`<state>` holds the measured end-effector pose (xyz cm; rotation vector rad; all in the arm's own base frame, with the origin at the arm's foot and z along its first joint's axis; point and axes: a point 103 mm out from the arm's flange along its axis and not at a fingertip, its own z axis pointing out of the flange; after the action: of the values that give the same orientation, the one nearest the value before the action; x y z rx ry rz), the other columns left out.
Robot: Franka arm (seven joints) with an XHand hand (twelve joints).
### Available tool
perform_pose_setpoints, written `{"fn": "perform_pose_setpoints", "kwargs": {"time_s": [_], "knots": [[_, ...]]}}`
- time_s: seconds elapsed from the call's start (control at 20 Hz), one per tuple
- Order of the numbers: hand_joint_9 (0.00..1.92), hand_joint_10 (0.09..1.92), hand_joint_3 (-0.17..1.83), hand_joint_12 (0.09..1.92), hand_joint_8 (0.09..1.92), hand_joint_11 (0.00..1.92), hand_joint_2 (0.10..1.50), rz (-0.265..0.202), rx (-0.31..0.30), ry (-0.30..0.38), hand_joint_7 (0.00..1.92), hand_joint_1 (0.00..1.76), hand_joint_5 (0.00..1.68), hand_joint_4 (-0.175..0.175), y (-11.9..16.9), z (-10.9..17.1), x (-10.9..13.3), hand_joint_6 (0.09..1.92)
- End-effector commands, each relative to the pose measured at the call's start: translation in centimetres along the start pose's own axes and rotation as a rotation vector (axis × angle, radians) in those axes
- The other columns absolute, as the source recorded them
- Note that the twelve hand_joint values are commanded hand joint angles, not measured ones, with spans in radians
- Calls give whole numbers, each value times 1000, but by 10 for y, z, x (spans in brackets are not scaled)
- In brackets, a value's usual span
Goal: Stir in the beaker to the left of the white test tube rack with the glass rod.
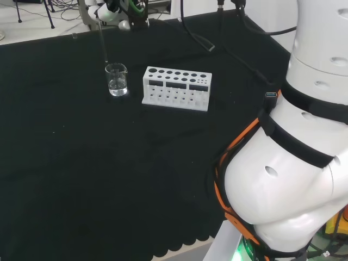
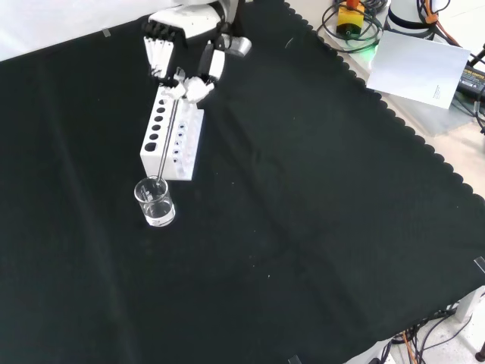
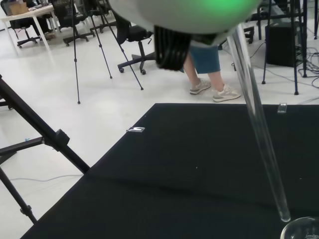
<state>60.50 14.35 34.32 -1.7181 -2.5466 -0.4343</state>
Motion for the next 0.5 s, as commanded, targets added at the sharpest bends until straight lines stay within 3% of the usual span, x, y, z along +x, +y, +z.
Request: {"fn": "perform_pose_setpoints", "kwargs": {"time_s": [0.05,0.5], "knots": [[1553,1034,920,814,1276,1645,615,-2,12,26,1150,1304,1073,-175,10,16,-18,903],[1553,1034,920,817,1277,1644,614,48,27,39,1150,1304,1075,-175,7,24,-47,901]]}}
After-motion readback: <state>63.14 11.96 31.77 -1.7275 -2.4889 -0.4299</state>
